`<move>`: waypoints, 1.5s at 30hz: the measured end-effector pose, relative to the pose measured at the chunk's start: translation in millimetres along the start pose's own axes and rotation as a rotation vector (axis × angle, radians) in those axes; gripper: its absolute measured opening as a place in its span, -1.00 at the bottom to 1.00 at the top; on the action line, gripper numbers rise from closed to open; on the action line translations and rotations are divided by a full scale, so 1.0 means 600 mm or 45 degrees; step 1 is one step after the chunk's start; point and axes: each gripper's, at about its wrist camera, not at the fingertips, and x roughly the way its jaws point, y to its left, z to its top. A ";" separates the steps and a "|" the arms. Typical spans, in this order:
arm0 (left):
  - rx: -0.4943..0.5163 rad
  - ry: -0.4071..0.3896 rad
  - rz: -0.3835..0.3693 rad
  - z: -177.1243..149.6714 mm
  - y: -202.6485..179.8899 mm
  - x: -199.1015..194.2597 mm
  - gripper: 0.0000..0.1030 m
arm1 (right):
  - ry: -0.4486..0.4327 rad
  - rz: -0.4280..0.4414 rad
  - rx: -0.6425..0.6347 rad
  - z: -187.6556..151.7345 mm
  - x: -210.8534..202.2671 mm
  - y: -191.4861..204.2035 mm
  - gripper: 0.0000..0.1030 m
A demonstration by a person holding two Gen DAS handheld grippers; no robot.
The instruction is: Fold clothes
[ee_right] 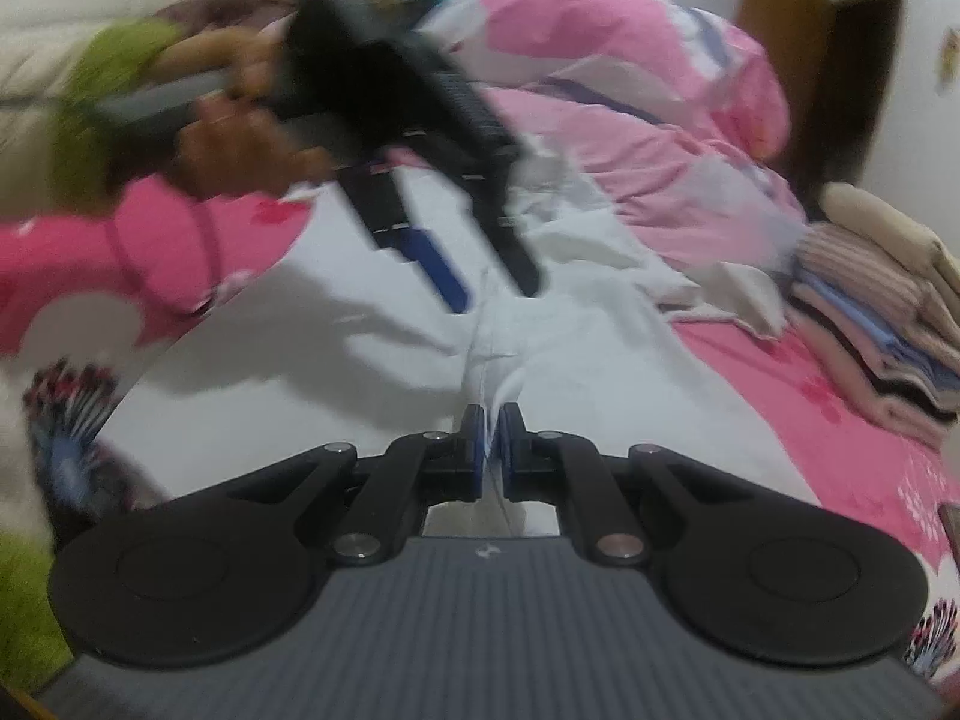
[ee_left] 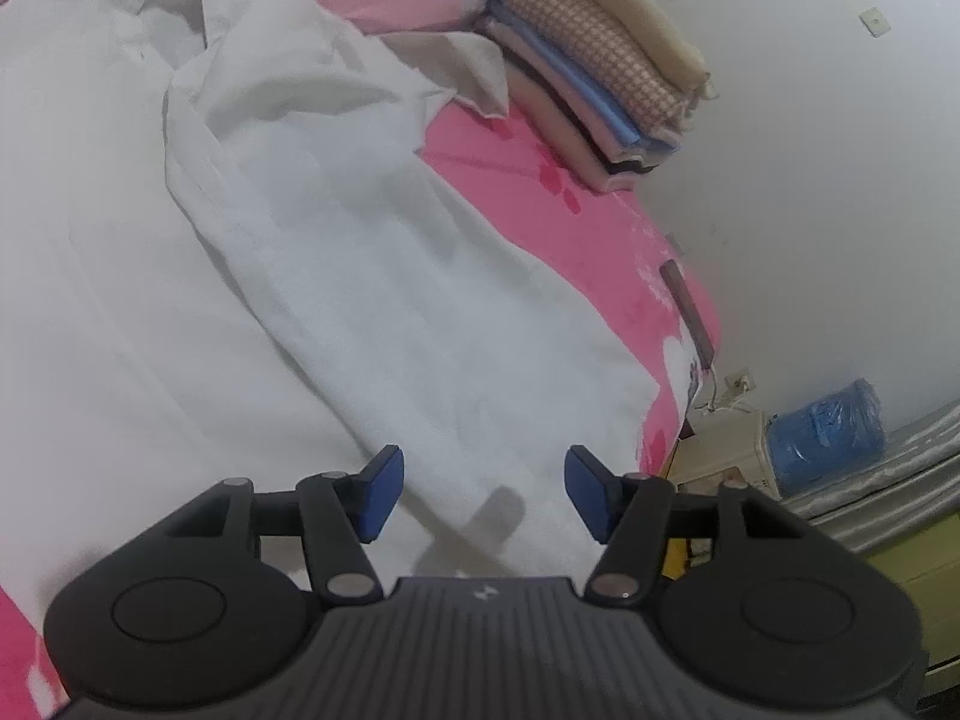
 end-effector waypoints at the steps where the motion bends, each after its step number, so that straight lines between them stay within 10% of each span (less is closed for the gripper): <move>1: 0.002 0.005 0.013 0.001 0.001 0.004 0.18 | -0.001 0.014 -0.031 0.001 -0.002 0.008 -0.92; 8: 0.064 0.059 0.213 0.000 0.008 0.022 0.18 | 0.017 0.045 -0.190 0.000 -0.002 0.052 -0.90; 19: 0.059 0.068 0.230 -0.005 0.019 0.014 0.17 | 0.022 0.135 -0.203 -0.012 -0.004 0.078 -0.44; 31: 0.060 0.056 0.185 -0.003 0.021 0.018 0.17 | 0.064 0.172 0.430 -0.018 0.038 -0.014 -0.42; 40: 0.080 0.064 0.163 0.000 0.023 0.024 0.17 | 0.060 0.064 -0.049 -0.003 0.054 0.095 -0.79; 45: 0.086 0.047 0.209 0.000 0.023 0.026 -0.19 | 0.062 -0.028 -0.346 -0.003 0.057 0.154 -0.83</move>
